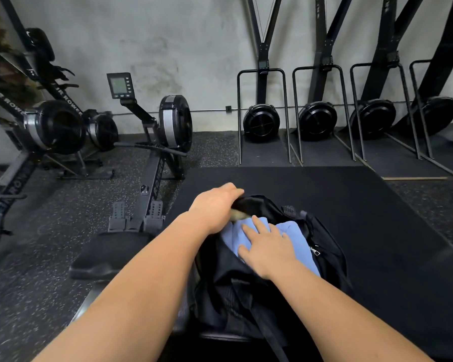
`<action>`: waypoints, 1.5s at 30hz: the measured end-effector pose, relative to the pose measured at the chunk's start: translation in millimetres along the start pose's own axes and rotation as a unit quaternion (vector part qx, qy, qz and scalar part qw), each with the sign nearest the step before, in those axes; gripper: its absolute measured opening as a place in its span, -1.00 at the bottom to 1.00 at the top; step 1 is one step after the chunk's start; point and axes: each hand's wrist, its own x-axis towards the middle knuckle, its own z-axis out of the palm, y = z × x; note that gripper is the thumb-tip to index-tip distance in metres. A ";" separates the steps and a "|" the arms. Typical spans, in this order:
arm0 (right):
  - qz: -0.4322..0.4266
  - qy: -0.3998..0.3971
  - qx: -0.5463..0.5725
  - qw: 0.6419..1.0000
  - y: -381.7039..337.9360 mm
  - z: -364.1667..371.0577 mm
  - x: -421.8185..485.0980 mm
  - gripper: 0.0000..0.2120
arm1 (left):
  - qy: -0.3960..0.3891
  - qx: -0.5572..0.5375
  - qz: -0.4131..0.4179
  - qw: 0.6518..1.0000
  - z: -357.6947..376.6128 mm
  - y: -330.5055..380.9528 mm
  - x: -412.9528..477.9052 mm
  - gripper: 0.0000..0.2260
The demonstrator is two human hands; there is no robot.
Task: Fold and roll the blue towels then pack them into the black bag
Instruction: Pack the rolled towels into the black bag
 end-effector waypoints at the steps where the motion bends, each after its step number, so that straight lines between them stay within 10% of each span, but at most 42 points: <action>1: -0.002 -0.006 -0.005 1.000 -0.6 -1.7 0.4 -0.41 | 0.005 -0.005 -0.009 1.000 -5.5 -1.6 1.4 -0.44; 7: -0.042 -0.015 0.056 0.997 8.7 -18.7 -6.4 -0.47 | 0.033 0.040 -0.001 0.999 -5.9 -1.5 -15.2 -0.62; 14: 0.018 0.184 0.150 0.971 75.1 -46.5 -27.4 -0.65 | 0.143 -0.029 0.093 0.985 22.9 45.9 -28.6 -0.58; 26: 0.064 0.054 0.043 0.996 149.8 -36.6 -30.7 -0.66 | -0.134 0.083 0.100 0.982 78.9 139.7 -15.7 -0.44; 45: 0.151 0.074 0.107 0.980 208.4 -65.6 -40.0 -0.83 | -0.166 0.050 0.074 0.982 81.0 131.6 -17.1 -0.43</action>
